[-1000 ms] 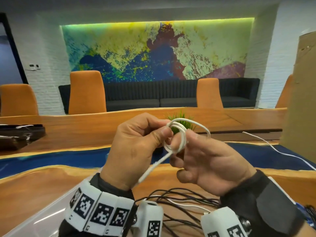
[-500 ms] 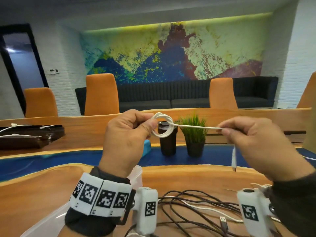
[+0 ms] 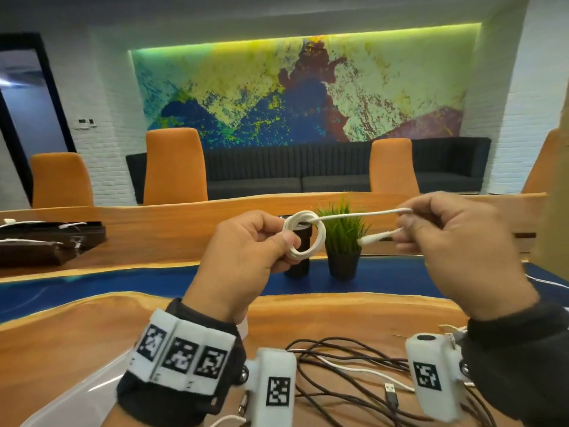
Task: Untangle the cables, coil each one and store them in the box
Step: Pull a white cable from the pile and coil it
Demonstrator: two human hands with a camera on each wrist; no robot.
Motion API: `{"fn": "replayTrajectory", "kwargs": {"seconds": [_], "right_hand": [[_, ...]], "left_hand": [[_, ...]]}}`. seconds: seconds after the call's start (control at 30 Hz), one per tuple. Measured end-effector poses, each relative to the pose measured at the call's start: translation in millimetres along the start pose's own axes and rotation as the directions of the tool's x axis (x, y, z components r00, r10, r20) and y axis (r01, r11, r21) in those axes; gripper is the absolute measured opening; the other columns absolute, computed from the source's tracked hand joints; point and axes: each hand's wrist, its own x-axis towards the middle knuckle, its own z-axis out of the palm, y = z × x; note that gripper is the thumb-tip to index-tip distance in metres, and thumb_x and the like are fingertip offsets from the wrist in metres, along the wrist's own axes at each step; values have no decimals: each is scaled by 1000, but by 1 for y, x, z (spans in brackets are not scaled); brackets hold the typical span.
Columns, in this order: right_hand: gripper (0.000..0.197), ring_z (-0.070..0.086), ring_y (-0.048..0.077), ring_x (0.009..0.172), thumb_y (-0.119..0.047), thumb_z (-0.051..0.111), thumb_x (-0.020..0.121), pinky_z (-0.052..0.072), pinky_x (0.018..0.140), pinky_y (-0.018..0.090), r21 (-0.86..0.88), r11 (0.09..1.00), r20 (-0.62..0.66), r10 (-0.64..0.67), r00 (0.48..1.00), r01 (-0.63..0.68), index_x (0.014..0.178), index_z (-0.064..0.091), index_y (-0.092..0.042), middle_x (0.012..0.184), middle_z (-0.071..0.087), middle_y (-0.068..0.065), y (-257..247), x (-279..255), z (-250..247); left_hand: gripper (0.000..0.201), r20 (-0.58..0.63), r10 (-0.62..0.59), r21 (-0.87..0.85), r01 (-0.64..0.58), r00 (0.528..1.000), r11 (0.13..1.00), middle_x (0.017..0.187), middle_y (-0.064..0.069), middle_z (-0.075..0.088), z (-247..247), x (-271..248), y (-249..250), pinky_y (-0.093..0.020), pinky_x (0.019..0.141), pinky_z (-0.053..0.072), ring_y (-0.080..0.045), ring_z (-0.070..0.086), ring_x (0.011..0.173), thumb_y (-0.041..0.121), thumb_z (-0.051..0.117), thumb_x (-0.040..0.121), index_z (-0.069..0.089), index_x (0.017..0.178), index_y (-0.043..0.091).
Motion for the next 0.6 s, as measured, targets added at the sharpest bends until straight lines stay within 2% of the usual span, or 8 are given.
{"fn": "replayTrajectory", "kwargs": {"seconds": [0.07, 0.13, 0.17, 0.23, 0.33, 0.4, 0.5, 0.6], "right_hand": [[14, 73, 15, 79, -6, 58, 93, 59, 64, 20, 227, 955, 97, 171, 980, -189, 94, 69, -15, 84, 72, 6, -1, -2, 8], [15, 74, 20, 80, -4, 56, 93, 60, 64, 23, 492, 796, 200, 292, 935, -354, 98, 70, -7, 87, 74, 11, -6, -5, 15], [16, 73, 21, 80, -4, 55, 93, 60, 63, 24, 579, 712, 242, 315, 918, -397, 99, 69, -5, 89, 74, 12, -7, -5, 17], [16, 72, 21, 77, -5, 56, 90, 60, 62, 24, 674, 600, 307, 303, 902, -431, 100, 69, -3, 91, 74, 14, -8, -5, 18], [24, 69, 18, 70, -10, 60, 79, 60, 61, 23, 745, 483, 382, 257, 888, -460, 99, 67, -1, 87, 73, 14, -10, -7, 17], [26, 66, 16, 64, -12, 61, 76, 57, 55, 22, 739, 473, 425, 225, 877, -480, 99, 67, 0, 83, 71, 14, -12, -9, 20], [26, 59, 12, 59, -13, 64, 80, 47, 45, 19, 696, 465, 529, 183, 829, -547, 103, 68, -1, 80, 67, 12, -15, -16, 30], [28, 50, 11, 69, -16, 63, 86, 37, 51, 22, 698, 376, 614, 123, 780, -609, 111, 69, -6, 90, 62, 8, -10, -20, 33]], "left_hand": [[10, 73, -23, -204, 38, 997, 978, 89, -5, 78, 3, -4, 8, -27, 68, 60, -19, 75, 83, 11, 68, 87, 71, 96, 12], [16, 122, 12, -260, 21, 992, 966, 90, -6, 78, 8, -7, 11, -29, 69, 61, -21, 75, 85, 16, 69, 81, 71, 96, 12], [17, 131, 25, -268, 11, 991, 963, 90, -6, 78, 10, -8, 11, -29, 70, 61, -22, 75, 85, 16, 69, 80, 71, 96, 11], [14, 133, 31, -280, 7, 991, 960, 91, -6, 78, 11, -7, 10, -30, 70, 61, -23, 75, 86, 14, 68, 83, 71, 97, 11], [20, 153, 57, -296, -9, 987, 955, 91, -6, 78, 13, -7, 6, -30, 68, 60, -22, 75, 84, 22, 68, 77, 71, 96, 14], [18, 170, 77, -321, -19, 982, 947, 92, -7, 77, 17, -8, 4, -29, 66, 58, -23, 74, 83, 21, 68, 79, 71, 96, 15], [10, 139, 128, -353, -72, 982, 933, 95, -6, 77, 28, -11, 1, -28, 66, 58, -23, 74, 88, 12, 68, 86, 70, 96, 14], [11, 40, 210, -361, -182, 977, 915, 94, -2, 78, 33, -11, 0, -28, 69, 60, -21, 74, 89, 12, 66, 85, 69, 95, 16]]}}
